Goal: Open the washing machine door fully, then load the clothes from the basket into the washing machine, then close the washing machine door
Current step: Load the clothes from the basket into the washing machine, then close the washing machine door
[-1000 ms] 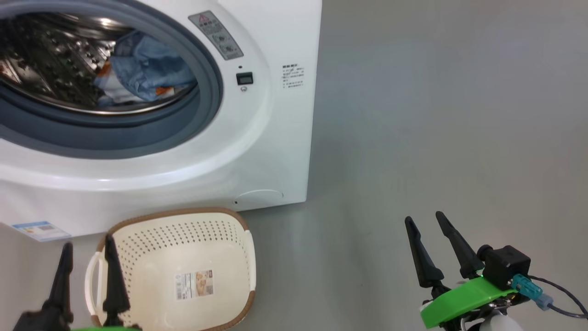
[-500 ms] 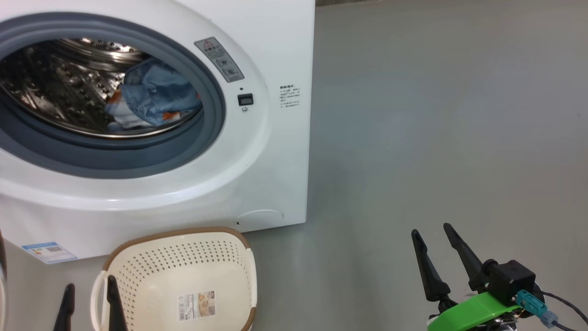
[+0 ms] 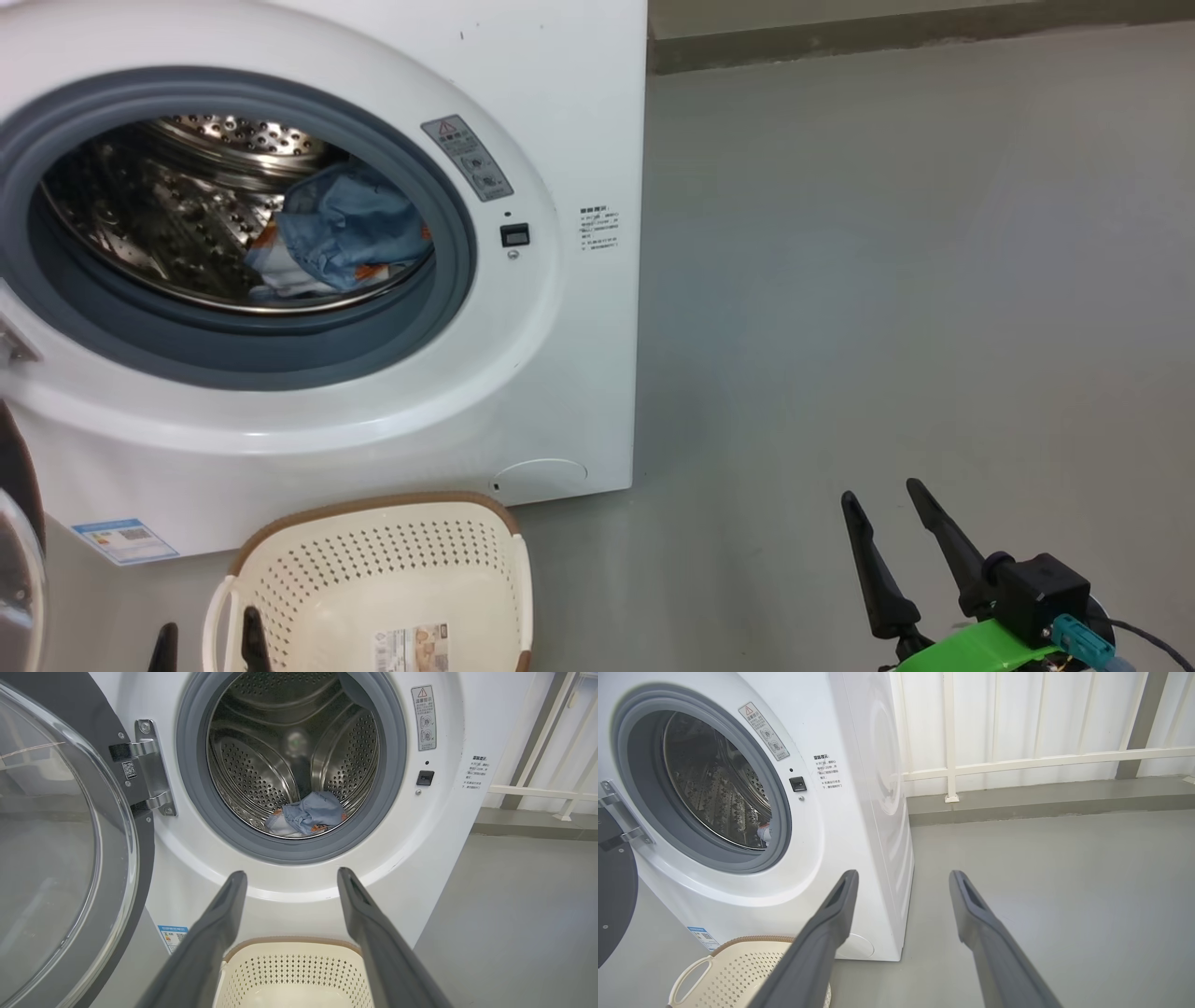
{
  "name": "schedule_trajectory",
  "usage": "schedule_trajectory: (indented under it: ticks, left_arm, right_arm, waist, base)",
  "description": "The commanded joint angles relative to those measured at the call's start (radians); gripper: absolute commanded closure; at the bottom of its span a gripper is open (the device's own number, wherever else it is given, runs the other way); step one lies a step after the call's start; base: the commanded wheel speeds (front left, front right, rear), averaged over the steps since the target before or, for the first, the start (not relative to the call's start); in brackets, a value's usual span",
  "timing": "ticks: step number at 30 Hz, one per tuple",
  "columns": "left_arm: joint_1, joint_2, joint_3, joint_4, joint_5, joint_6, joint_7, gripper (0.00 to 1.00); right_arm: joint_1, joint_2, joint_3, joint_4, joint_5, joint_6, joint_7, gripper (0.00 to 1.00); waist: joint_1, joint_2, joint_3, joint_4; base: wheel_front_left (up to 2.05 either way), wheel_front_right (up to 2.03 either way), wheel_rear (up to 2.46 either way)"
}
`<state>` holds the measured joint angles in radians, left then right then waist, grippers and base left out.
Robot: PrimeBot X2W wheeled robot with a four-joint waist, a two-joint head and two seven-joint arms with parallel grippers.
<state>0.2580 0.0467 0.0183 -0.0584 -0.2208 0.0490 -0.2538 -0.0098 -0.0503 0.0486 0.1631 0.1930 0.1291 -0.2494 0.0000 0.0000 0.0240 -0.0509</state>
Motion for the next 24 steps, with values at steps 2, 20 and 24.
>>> schedule_trajectory:
  ticks: [2, 20, 24]
  left_arm:
    - [-0.009, 0.004, 0.024, -0.021, 0.005, 0.009, -0.008, 0.00]
    - [0.003, 0.004, 0.021, -0.031, -0.021, 0.010, -0.008, 0.00]
    - [-0.003, 0.004, 0.022, -0.026, -0.012, 0.007, -0.008, 0.00]
  right_arm:
    - [0.000, 0.000, 0.021, -0.028, -0.006, 0.002, -0.007, 0.00]
    - [0.010, 0.000, 0.007, -0.044, -0.006, 0.002, -0.006, 0.00]
    - [0.010, 0.000, 0.009, -0.044, -0.005, 0.002, -0.005, 0.00]
  waist:
    - [0.0000, 0.0000, -0.009, 0.001]
    - [0.0000, 0.0000, -0.010, 0.025]
    - [0.0000, 0.0000, -0.007, 0.034]
  base:
    - [0.00, 0.00, 0.00]
    - [0.00, 0.00, 0.00]
    - [0.00, 0.00, 0.00]
